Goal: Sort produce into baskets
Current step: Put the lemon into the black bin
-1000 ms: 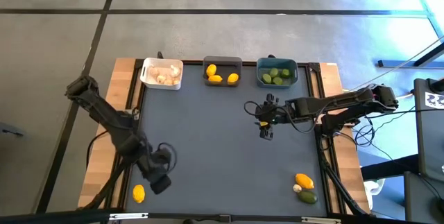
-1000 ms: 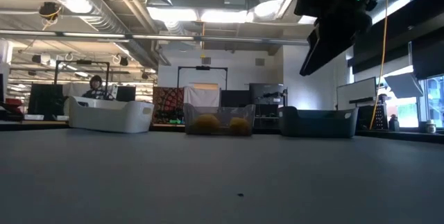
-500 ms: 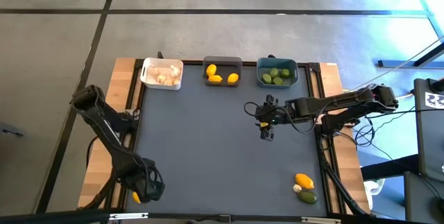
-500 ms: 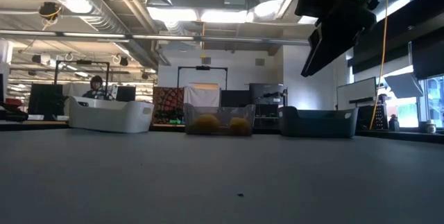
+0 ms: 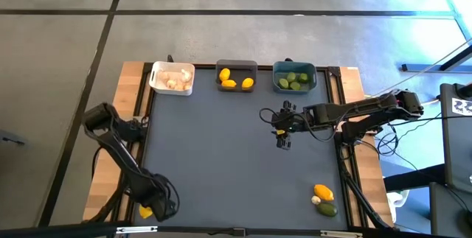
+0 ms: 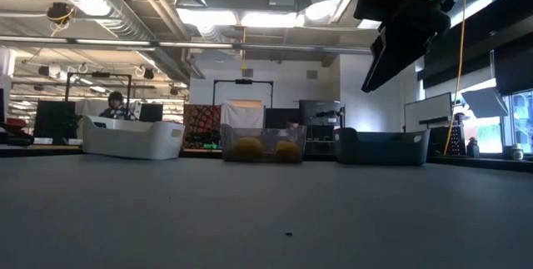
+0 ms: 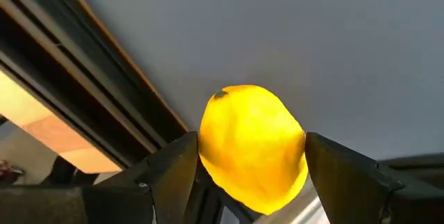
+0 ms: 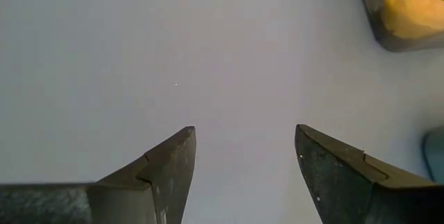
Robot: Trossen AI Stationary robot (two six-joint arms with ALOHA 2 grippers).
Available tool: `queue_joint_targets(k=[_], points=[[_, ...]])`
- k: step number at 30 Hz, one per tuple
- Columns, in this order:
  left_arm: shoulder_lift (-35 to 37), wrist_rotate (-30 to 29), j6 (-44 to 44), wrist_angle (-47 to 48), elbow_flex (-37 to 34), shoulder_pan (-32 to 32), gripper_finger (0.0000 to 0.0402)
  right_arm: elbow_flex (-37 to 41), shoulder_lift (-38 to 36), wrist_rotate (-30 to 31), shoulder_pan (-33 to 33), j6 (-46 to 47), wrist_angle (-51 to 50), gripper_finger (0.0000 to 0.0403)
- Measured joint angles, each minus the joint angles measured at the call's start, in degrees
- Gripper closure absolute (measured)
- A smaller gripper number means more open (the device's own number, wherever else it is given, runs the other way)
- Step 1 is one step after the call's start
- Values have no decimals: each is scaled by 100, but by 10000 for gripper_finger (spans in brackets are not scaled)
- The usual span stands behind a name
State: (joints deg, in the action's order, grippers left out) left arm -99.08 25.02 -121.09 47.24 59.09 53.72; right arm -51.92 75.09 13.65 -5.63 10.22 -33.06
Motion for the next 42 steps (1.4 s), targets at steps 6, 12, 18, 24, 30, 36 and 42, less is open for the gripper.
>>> queue_joint_targets(k=[6,12,18,24,30,36,42], points=[[-150,40,404,29,2,107,179,0,0,-28,0,2,-17,157],[-133,-59,938,46,-11,-3,259,0,0,-94,-1,188,-263,157],[391,-1400,1757,160,-25,-583,263,0,0,-348,-2,513,-755,157],[1339,-3019,3114,154,-26,-1630,256,23,0,-426,-2,616,-1121,157],[2096,-4249,5307,-333,-26,-3070,254,400,0,-427,-2,609,-1077,157],[2171,-4446,7708,-1701,-20,-4708,254,777,0,-427,-2,569,-1056,157],[1786,-4435,9377,-3187,-17,-6114,254,1014,0,-428,-2,741,-1056,157]])
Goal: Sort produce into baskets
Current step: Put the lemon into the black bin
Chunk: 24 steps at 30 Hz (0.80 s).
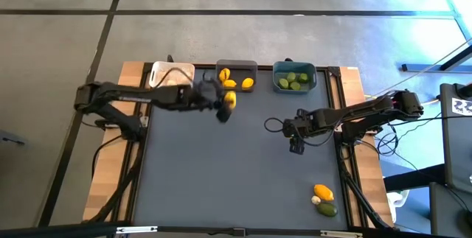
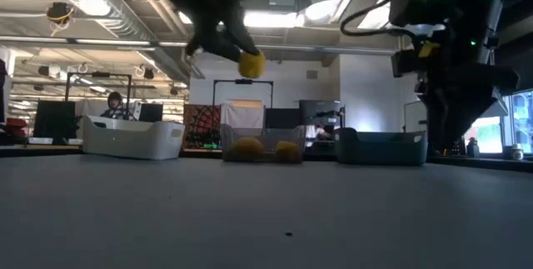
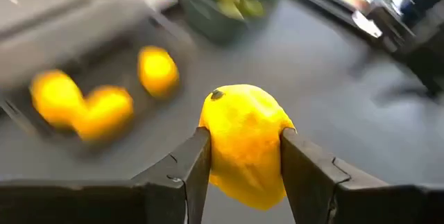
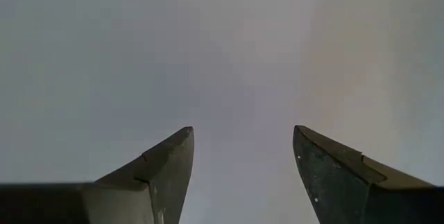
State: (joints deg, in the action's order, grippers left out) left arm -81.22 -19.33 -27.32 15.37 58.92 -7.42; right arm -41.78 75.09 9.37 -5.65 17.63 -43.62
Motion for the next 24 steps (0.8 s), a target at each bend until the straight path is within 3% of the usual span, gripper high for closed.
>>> queue_joint_targets(k=[7,16,24], points=[[-851,318,937,-1497,0,-1225,254,153,0,-501,-2,466,-39,157],[-2125,399,936,-2740,0,-2119,251,153,-2,-713,-514,1131,-213,157],[-2350,1172,775,-2924,0,-2380,186,76,-66,-855,-1568,2140,-560,157]])
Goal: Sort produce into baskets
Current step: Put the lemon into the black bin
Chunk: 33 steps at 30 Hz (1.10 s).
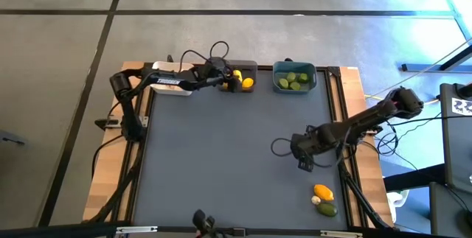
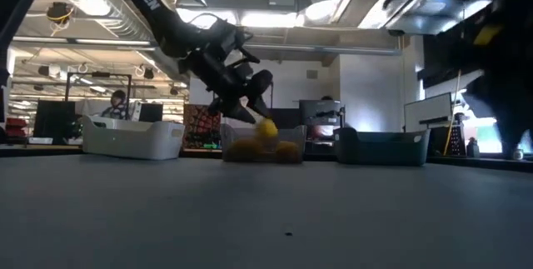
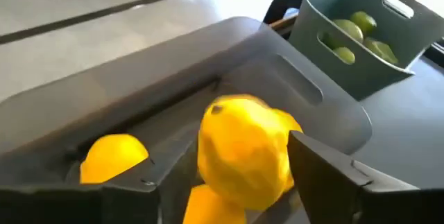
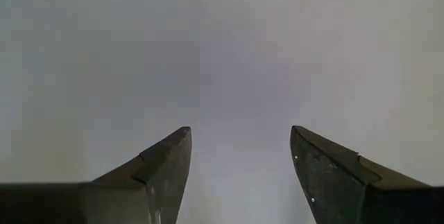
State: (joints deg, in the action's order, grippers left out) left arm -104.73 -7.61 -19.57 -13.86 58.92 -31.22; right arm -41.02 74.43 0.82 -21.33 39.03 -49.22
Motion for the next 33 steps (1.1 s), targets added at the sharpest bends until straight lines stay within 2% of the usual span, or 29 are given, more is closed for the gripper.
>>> queue_joint_targets(k=[5,10,18,23,26,29,33], points=[[268,133,47,1,4,138,158,-489,-331,-137,-835,672,-638,157],[528,157,288,242,2,457,153,-686,-633,-684,-1792,1843,-515,157],[721,155,223,426,2,968,153,-688,-274,-858,-3339,3722,-181,157],[721,155,124,437,2,1199,153,-635,144,-797,-3718,4164,129,157],[721,153,98,426,2,1306,153,-536,385,-794,-3764,4153,610,157],[721,153,44,426,2,1393,153,-454,609,-792,-3757,4146,538,159],[813,150,44,505,-2,1511,153,-334,735,-780,-3753,4130,635,192]])
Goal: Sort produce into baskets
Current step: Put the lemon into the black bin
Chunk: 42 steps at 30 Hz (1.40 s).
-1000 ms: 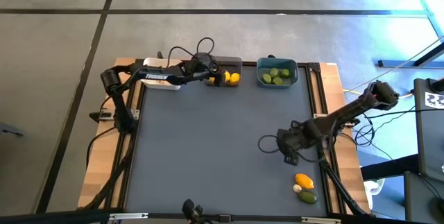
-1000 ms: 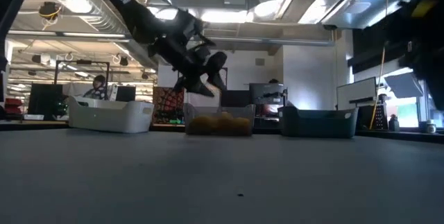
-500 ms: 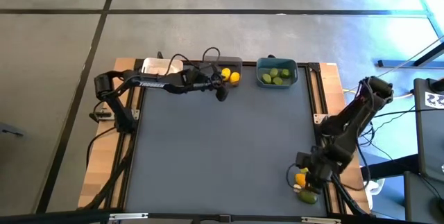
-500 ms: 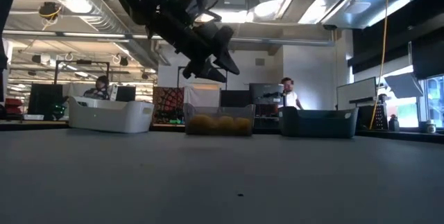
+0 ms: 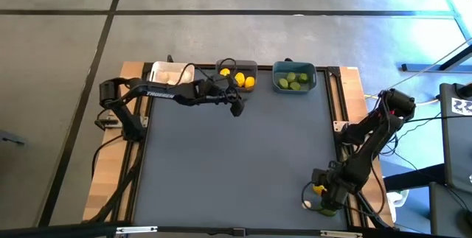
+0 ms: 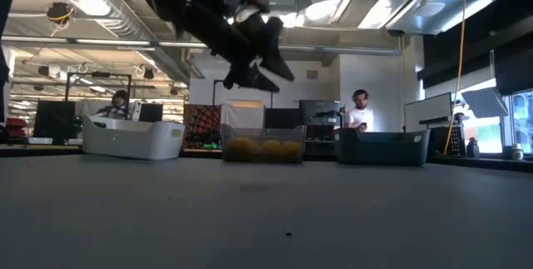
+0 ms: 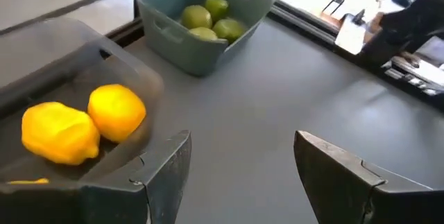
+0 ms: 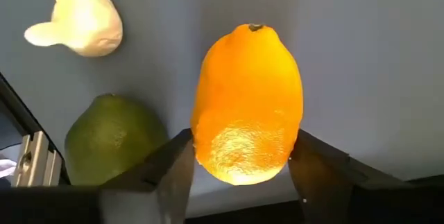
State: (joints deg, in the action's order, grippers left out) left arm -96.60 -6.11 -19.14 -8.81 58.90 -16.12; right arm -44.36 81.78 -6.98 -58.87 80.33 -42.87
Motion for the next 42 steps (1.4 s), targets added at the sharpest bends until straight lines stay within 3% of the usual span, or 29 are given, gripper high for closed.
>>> queue_joint_targets(k=[4,13,17,20,24,29,33,42], points=[[373,-6,79,76,0,124,153,-2,-15,338,-1,-194,-64,247],[1564,-22,109,984,2,421,153,-402,-249,1379,797,-1318,-929,249],[1962,-96,71,1656,2,653,153,-731,-564,2234,1558,-2299,-1546,249],[2063,-460,37,2079,2,902,153,-837,-816,2879,2354,-3254,-1328,249],[2068,-1184,-3,2534,2,1277,153,-832,-882,3198,3646,-4735,-718,247],[2015,-1500,-54,2606,-3,1563,153,-832,-793,3033,5312,-6603,790,247],[2017,-1513,-152,2612,-3,1613,153,-837,-650,2523,6502,-7623,2211,246],[2018,-1521,-190,2637,-1,1523,153,-833,419,907,8303,-8253,4679,242]])
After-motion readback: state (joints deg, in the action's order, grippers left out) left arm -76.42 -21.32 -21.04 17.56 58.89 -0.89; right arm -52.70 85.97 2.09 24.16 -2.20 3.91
